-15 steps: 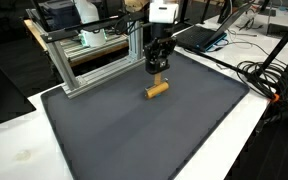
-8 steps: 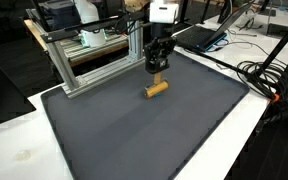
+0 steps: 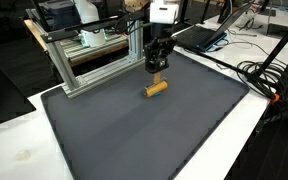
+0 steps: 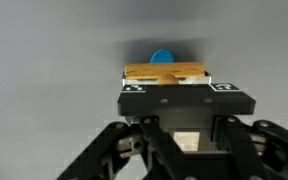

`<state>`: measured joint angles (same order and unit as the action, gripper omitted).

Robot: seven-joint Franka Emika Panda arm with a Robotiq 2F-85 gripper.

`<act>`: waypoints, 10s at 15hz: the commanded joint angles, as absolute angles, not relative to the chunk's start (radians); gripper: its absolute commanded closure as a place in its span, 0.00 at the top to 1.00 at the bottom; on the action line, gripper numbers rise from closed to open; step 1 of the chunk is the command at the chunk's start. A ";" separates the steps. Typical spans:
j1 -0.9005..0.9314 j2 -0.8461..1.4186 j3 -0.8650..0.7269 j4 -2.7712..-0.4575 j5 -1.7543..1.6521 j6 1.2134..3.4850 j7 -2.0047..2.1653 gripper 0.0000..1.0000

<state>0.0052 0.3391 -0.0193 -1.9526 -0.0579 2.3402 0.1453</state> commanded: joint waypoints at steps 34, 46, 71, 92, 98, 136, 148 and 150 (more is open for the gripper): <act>0.008 -0.066 -0.005 -2.114 -0.172 2.130 -0.281 0.22; 0.022 -0.061 -0.008 -2.116 -0.137 2.178 -0.741 0.47; -0.033 0.254 0.034 -2.013 -0.129 2.343 -1.206 0.22; -0.031 0.349 0.057 -2.000 -0.145 2.381 -1.190 0.22; -0.031 0.348 0.069 -2.000 -0.132 2.389 -1.196 0.22; -0.037 0.367 0.022 -2.004 -0.247 2.337 -1.203 0.22; -0.038 0.376 0.064 -1.979 -0.194 2.347 -1.270 0.22; -0.033 0.379 0.068 -1.972 -0.198 2.344 -1.278 0.22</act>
<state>-0.0251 0.3250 0.0484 -1.9915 -0.2167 2.3483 -1.2360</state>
